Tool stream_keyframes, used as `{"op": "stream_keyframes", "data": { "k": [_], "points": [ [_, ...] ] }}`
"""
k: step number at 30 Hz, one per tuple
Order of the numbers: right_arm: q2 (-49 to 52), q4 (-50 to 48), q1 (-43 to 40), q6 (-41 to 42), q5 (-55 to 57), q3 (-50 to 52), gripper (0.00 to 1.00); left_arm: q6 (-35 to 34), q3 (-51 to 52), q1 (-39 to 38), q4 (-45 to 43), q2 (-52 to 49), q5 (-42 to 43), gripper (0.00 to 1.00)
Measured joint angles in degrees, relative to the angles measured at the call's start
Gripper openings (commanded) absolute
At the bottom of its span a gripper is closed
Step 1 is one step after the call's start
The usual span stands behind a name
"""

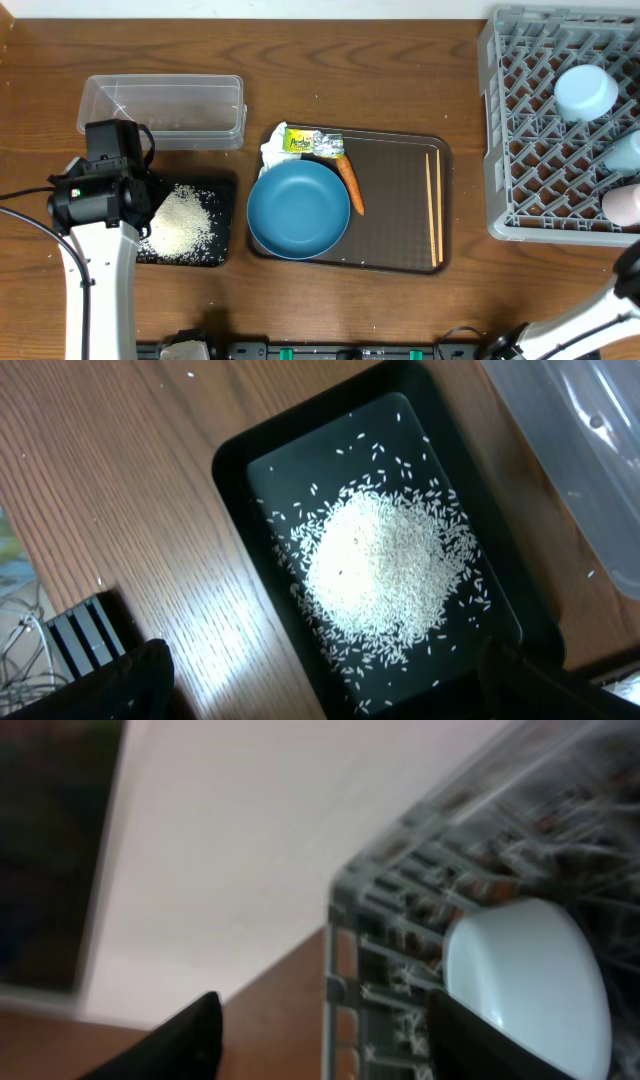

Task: Sort waste into correct bins and load items into the dishwasher rack
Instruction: 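Release the saucer and raise the right gripper from the rack, then reach the right gripper down to the wooden chopsticks on the tray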

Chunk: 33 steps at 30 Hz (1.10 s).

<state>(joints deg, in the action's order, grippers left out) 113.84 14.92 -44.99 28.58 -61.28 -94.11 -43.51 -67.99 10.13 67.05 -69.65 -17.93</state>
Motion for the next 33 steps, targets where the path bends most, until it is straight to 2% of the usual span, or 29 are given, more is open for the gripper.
{"op": "stream_keyframes", "data": {
  "k": [4,6,9,12,18,23,27,32,33],
  "points": [
    [-9.94,15.61,0.74,-5.53,18.38,-0.26,0.82,0.00,0.00,0.00,0.00,0.00,0.00,0.99],
    [-13.84,20.31,2.47,-7.74,28.52,-0.33,0.99,0.00,0.00,0.00,0.00,0.00,0.00,0.99],
    [-17.68,23.80,5.44,-9.51,38.38,-0.37,0.99,0.00,0.00,0.00,0.00,0.00,0.00,0.99],
    [-19.69,25.77,7.91,-10.21,42.07,-0.37,0.99,0.00,0.00,0.00,0.02,0.00,0.00,0.99],
    [-20.26,31.08,12.76,-11.74,31.10,-0.22,0.99,0.00,0.00,0.00,0.02,0.00,0.00,0.99],
    [-20.26,37.81,22.73,-14.64,27.71,-0.09,0.99,0.00,0.00,0.00,0.02,0.00,0.00,0.99],
    [-20.26,42.27,33.27,-14.60,35.34,0.02,0.99,0.00,0.00,0.00,0.02,0.00,0.00,0.99],
    [-20.24,47.17,46.69,-9.11,51.67,0.11,0.99,0.02,0.00,0.00,0.02,0.00,0.00,0.99],
    [-20.24,48.22,49.00,-7.58,54.90,0.13,0.96,0.00,0.00,0.00,0.02,0.00,0.00,0.99]
  ]
}}
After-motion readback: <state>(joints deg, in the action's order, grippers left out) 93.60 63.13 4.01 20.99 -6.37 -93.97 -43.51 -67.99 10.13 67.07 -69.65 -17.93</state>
